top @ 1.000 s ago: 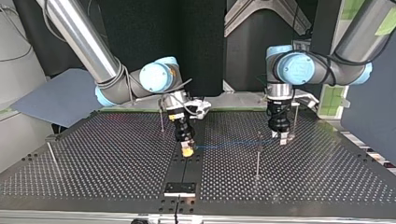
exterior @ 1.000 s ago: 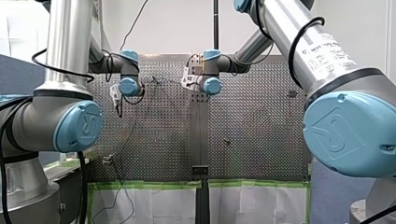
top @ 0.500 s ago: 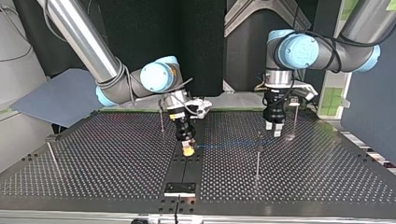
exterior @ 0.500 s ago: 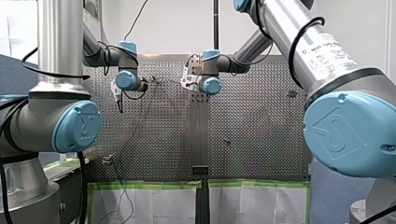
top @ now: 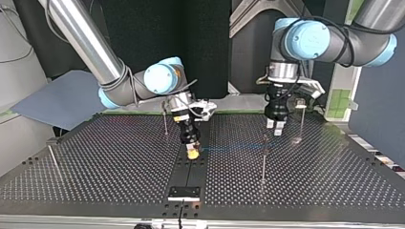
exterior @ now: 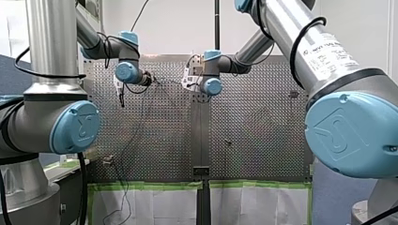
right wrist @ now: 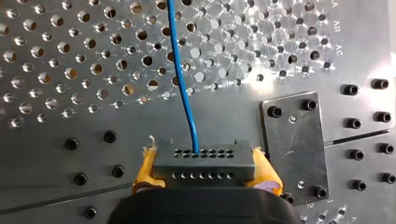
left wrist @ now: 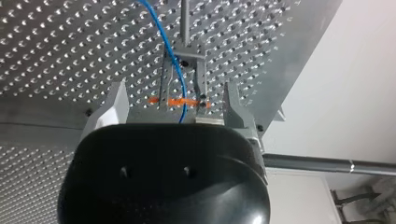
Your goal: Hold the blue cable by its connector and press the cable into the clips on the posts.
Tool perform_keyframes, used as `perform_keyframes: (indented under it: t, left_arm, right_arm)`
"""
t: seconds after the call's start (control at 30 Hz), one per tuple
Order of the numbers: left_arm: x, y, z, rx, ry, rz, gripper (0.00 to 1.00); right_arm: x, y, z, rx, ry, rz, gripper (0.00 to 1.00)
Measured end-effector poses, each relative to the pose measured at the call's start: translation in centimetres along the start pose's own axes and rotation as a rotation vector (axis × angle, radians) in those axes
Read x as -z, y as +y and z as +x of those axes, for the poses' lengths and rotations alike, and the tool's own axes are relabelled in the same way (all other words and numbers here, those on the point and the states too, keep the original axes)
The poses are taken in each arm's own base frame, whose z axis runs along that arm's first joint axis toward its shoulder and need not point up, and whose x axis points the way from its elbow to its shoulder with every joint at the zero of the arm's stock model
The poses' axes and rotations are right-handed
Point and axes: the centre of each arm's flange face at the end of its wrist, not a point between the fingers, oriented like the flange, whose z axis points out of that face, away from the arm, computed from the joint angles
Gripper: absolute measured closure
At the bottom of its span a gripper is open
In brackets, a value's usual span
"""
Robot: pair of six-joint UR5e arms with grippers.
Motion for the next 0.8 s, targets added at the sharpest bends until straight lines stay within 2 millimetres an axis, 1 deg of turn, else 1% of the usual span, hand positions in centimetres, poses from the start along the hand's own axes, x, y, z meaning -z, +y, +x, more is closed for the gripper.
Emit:
perform_keyframes:
  t: [0.37,0.8]
  left_arm:
    - [0.37,-0.77,0.12,-0.016,0.009,0.017,0.0]
    - [0.44,-0.78,0.1,-0.05,0.007,0.003,0.0]
  right_arm:
    - [0.05,-0.09,-0.19,0.0,-0.004,0.001,1.0]
    - [0.0,0.19,-0.4,0.001,-0.008,-0.003,1.0]
